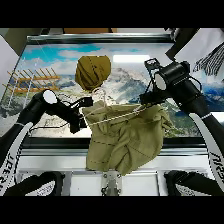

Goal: Fold the clothes and pants, and hang the long-sleeved shirts on hangers.

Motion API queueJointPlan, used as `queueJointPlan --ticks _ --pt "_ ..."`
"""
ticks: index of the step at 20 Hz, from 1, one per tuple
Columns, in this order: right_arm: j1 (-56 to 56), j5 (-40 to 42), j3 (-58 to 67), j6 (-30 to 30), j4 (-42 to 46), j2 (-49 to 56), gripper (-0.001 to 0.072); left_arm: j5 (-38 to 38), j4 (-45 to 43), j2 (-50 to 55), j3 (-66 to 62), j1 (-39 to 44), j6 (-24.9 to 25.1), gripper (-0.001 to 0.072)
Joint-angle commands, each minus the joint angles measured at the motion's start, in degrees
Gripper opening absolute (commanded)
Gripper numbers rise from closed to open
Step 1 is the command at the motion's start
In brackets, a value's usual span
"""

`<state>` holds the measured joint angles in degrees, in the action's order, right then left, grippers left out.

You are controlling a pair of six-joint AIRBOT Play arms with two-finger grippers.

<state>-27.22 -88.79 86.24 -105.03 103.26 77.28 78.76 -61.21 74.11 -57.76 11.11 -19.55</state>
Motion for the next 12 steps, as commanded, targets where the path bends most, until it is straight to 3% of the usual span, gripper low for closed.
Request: queueJointPlan --ticks 1,3,8,12 --pt "-0.07 -2.78 0.02 6.88 0.07 0.00 0.0018 -0.46 1.66 3.93 -4.20 0.15 0.07 0.0014" --pt "-0.07 -4.26 0.31 8.76 1.03 0.00 0.0018 -1.51 3.45 4.85 -5.05 0.20 0.59 0.0014" --pt "-0.02 -4.46 6.19 9.38 2.82 0.02 0.0018 -2.75 9.01 5.14 -3.43 0.22 7.82 0.0014" --pt "-0.04 -4.37 11.52 9.92 2.78 0.02 0.0018 -3.32 9.55 5.14 -3.41 0.22 8.66 0.0014"
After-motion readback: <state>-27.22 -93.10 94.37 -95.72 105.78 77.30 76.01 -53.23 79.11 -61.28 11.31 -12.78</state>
